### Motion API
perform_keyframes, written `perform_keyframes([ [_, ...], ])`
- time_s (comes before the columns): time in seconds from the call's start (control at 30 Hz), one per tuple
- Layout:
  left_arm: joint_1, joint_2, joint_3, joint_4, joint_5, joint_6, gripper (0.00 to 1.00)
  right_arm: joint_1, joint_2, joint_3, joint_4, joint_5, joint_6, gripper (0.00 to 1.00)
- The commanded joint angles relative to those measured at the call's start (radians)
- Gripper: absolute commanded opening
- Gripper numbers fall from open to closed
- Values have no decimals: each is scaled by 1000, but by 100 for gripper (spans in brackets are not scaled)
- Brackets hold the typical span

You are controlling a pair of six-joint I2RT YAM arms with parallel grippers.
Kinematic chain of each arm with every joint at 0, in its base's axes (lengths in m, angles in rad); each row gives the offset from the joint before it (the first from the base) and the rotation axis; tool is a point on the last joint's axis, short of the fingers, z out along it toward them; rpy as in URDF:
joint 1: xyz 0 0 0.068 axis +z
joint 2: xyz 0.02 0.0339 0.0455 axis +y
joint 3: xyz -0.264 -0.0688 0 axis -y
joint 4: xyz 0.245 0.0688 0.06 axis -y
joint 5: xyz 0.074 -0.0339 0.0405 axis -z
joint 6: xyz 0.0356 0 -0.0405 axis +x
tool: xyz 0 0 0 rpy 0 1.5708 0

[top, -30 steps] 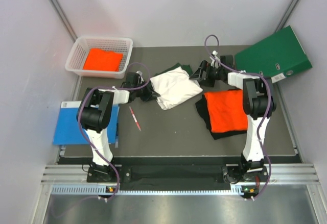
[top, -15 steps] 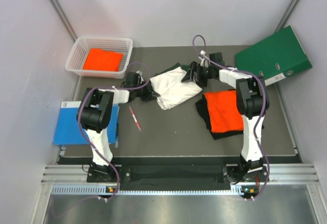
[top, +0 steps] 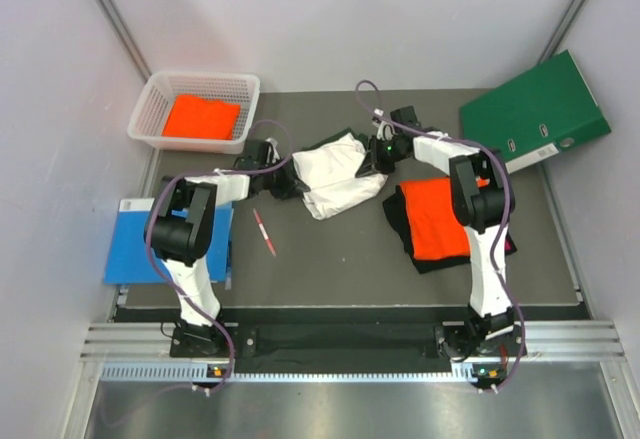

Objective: Fold and stack the t-shirts
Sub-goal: Neatly place the folded tshirt to the corner

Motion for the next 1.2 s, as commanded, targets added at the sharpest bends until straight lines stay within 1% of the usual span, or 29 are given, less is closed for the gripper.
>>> perform_keyframes([
  [0.0, 13, -130, 18, -137, -87, 82, 60, 64, -138, -61, -102, 173, -96, 0],
  [0.03, 13, -165, 16, -150, -110, 88, 86, 73, -163, -64, -114, 193, -106, 0],
  [0.07, 15, -179, 16, -164, -147, 99, 99, 90, -189, -73, -121, 234, -125, 0],
  [0.2, 18, -214, 38, -222, -214, 145, 99, 122, -336, -98, -155, 308, -146, 0],
  [0.33, 24, -211, 39, -233, -207, 148, 99, 125, -456, -144, -181, 348, -145, 0],
  [0.53, 25, -184, 6, -205, -175, 139, 99, 118, -649, -273, -198, 490, -119, 0],
  [0.73, 25, -168, -5, -205, -172, 142, 99, 58, -801, -372, -253, 507, -65, 0],
  [0.77, 25, -168, -5, -208, -176, 148, 99, 53, -848, -386, -256, 515, -58, 0],
  [1.0, 25, -158, 1, -210, -170, 149, 99, -5, -1051, -468, -332, 653, -16, 0],
  [1.07, 25, -150, -1, -204, -165, 146, 99, -60, -1109, -514, -338, 694, -4, 0],
  [1.17, 25, -145, -1, -199, -158, 145, 99, -160, -1166, -567, -338, 667, -2, 0],
])
